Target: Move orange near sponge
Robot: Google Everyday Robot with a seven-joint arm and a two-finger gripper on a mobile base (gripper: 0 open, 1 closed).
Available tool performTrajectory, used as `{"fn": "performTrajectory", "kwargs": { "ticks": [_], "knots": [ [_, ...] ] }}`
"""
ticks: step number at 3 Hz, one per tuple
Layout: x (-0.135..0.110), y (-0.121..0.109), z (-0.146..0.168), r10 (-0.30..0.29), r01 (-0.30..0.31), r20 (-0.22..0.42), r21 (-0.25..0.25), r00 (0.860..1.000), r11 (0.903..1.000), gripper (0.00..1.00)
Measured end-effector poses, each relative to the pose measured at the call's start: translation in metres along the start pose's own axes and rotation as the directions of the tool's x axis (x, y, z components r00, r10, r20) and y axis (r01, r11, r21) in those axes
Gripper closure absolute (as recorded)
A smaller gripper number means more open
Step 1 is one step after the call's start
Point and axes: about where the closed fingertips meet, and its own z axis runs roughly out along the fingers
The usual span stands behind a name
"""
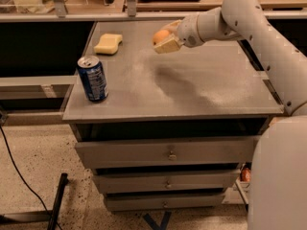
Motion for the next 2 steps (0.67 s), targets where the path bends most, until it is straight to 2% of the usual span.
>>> {"fn": "performTrajectory", "kwargs": {
  "ticks": [1, 2],
  "knots": [
    [-0.014, -0.003, 0.029, -0.047, 0.048, 0.048, -0.029, 0.998, 0.9984, 1.00],
    [-0.023, -0.003, 0.052, -0.067, 0.070, 0.057, -0.050, 0.996, 0.9963, 1.00]
  ]
}}
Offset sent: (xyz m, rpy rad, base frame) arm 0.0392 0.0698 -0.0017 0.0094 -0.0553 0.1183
